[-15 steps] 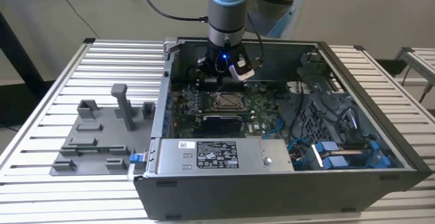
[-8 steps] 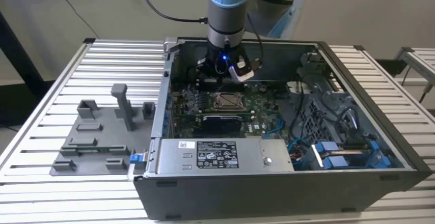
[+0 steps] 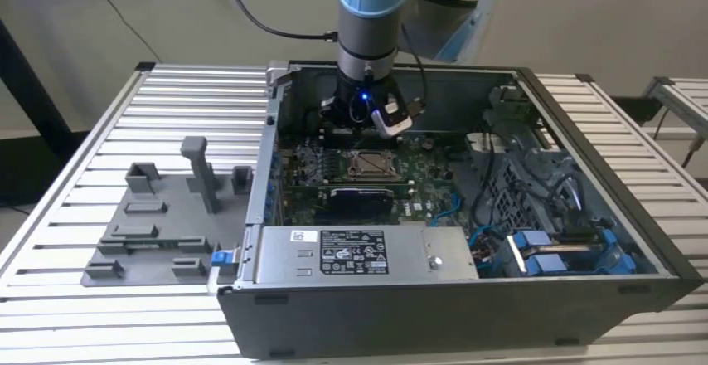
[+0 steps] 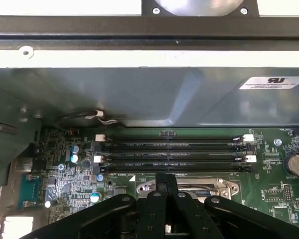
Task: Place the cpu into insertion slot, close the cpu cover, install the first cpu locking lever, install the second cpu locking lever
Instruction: 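Install the first cpu locking lever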
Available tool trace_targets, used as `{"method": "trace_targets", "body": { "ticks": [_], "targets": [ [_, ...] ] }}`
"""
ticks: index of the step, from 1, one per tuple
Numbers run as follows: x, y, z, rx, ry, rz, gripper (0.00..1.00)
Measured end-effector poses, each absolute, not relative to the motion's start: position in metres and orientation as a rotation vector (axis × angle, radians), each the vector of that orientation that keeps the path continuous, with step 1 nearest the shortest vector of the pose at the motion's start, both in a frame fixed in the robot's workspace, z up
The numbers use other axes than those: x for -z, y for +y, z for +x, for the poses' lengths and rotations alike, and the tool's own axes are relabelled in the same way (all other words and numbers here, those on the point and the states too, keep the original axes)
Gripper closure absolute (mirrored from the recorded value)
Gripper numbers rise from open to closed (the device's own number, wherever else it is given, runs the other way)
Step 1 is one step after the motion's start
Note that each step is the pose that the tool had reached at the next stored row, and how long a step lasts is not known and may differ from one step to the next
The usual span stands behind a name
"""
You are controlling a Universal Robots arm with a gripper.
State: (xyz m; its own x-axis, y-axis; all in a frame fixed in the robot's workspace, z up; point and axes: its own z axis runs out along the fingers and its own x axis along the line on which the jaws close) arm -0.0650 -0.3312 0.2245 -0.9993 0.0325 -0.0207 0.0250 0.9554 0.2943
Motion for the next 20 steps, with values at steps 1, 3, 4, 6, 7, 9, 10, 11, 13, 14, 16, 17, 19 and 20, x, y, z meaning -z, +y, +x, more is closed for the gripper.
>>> {"method": "trace_targets", "body": {
  "ticks": [1, 3, 4, 6, 7, 9, 10, 11, 13, 14, 16, 17, 19, 20],
  "targets": [
    [-0.2237, -0.3304, -0.0650, -0.463, 3.081, 0.045, 0.89],
    [-0.2216, -0.3289, -0.0650, -0.463, 3.081, 0.045, 0.89],
    [-0.2208, -0.3276, -0.0650, -0.463, 3.081, 0.045, 0.89],
    [-0.2200, -0.3246, -0.0651, -0.463, 3.081, 0.045, 0.89],
    [-0.2197, -0.3243, -0.0655, -0.463, 3.081, 0.045, 0.89],
    [-0.2196, -0.3244, -0.0662, -0.463, 3.081, 0.045, 0.89],
    [-0.2195, -0.3245, -0.0664, -0.463, 3.081, 0.045, 0.89],
    [-0.2195, -0.3245, -0.0667, -0.463, 3.081, 0.045, 0.89],
    [-0.2195, -0.3253, -0.0671, -0.463, 3.081, 0.045, 0.89],
    [-0.2194, -0.3265, -0.0672, -0.463, 3.081, 0.045, 0.89],
    [-0.2192, -0.3291, -0.0672, -0.463, 3.081, 0.045, 0.89],
    [-0.2189, -0.3294, -0.0672, -0.463, 3.081, 0.045, 0.89],
    [-0.2183, -0.3294, -0.0672, -0.463, 3.081, 0.045, 0.89],
    [-0.2178, -0.3294, -0.0672, -0.463, 3.081, 0.045, 0.89]
  ]
}}
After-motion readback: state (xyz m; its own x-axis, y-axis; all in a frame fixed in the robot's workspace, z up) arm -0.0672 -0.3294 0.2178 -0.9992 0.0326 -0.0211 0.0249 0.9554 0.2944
